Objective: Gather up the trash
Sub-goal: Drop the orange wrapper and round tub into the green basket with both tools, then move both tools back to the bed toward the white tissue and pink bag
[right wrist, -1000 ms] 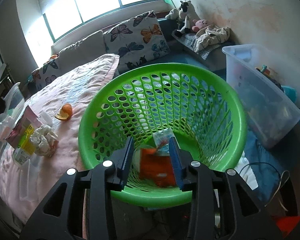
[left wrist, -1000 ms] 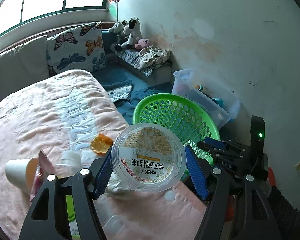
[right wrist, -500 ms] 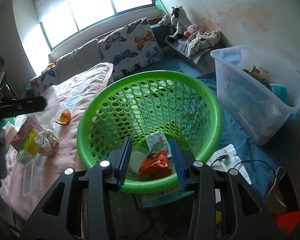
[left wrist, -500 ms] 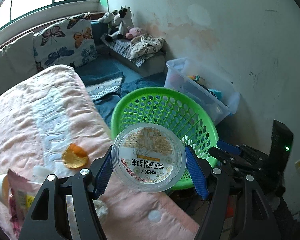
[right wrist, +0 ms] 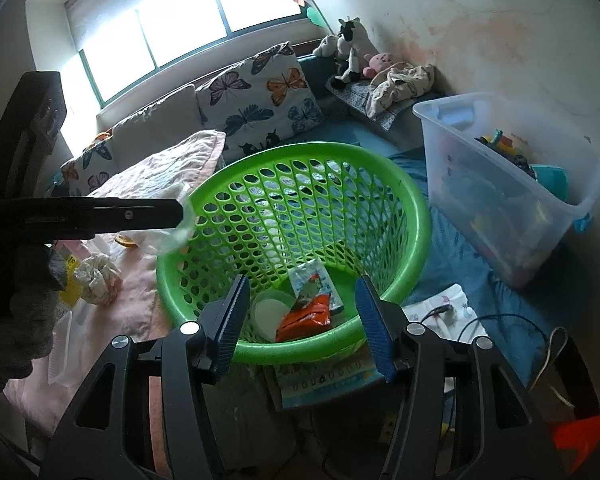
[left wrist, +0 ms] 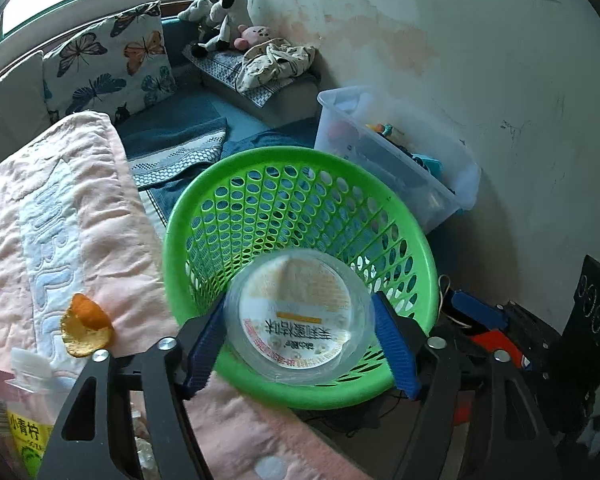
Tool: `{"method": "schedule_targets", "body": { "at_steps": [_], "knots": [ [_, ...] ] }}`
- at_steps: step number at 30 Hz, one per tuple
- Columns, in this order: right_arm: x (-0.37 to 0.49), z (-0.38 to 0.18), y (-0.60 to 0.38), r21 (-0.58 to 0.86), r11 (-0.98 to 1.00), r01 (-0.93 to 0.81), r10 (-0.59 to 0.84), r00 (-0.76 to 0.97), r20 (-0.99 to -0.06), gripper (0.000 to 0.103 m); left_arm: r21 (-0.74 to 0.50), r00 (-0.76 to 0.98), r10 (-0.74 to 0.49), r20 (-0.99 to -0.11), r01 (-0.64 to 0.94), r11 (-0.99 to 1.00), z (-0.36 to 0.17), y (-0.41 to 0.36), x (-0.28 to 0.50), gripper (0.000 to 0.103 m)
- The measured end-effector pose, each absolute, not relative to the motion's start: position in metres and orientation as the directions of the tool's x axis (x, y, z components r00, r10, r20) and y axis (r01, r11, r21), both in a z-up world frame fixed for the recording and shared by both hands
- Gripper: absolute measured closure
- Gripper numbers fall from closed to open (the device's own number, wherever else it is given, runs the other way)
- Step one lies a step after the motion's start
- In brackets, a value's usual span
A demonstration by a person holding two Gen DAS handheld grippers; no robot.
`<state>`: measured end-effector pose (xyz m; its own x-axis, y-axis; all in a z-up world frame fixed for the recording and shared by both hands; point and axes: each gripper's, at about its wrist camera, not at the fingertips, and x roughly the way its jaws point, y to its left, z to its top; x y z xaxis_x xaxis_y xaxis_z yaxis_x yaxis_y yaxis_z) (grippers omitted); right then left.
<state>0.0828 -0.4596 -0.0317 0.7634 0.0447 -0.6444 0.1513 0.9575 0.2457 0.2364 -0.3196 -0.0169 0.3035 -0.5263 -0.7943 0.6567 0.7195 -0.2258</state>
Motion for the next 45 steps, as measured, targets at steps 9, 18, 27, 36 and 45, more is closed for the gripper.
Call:
{"method": "schedule_targets", "body": {
  "at_steps": [9, 18, 27, 36, 45],
  "knots": [
    [0.077, -0.030, -0.457, 0.251, 0.957, 0.147, 0.051, 0.766, -0.641, 0.047, -0.254, 0.313, -0.567, -0.762, 0.661, 0.706, -0.005, -0.307, 0.226, 0.021],
    [0.071, -0.020, -0.440, 0.244, 0.964, 0.110, 0.069, 0.777, -0.626, 0.044, -0.206, 0.417, -0.559, -0.717, 0.639, 0.741, 0.025, -0.256, 0.203, 0.021],
    [0.076, -0.012, -0.410, 0.234, 0.971, 0.042, 0.116, 0.777, -0.619, 0.040, -0.168, 0.519, -0.510, -0.687, 0.569, 0.805, 0.037, -0.191, 0.189, 0.021],
    [0.091, -0.005, -0.369, 0.226, 0.973, -0.054, 0.185, 0.767, -0.614, 0.037, -0.185, 0.583, -0.458, -0.671, 0.466, 0.865, 0.037, -0.130, 0.185, 0.021],
    [0.108, -0.004, -0.327, 0.225, 0.963, -0.146, 0.257, 0.745, -0.616, 0.036, -0.207, 0.618, -0.401, -0.676, 0.363, 0.909, 0.024, -0.076, 0.180, 0.021]
  ]
}}
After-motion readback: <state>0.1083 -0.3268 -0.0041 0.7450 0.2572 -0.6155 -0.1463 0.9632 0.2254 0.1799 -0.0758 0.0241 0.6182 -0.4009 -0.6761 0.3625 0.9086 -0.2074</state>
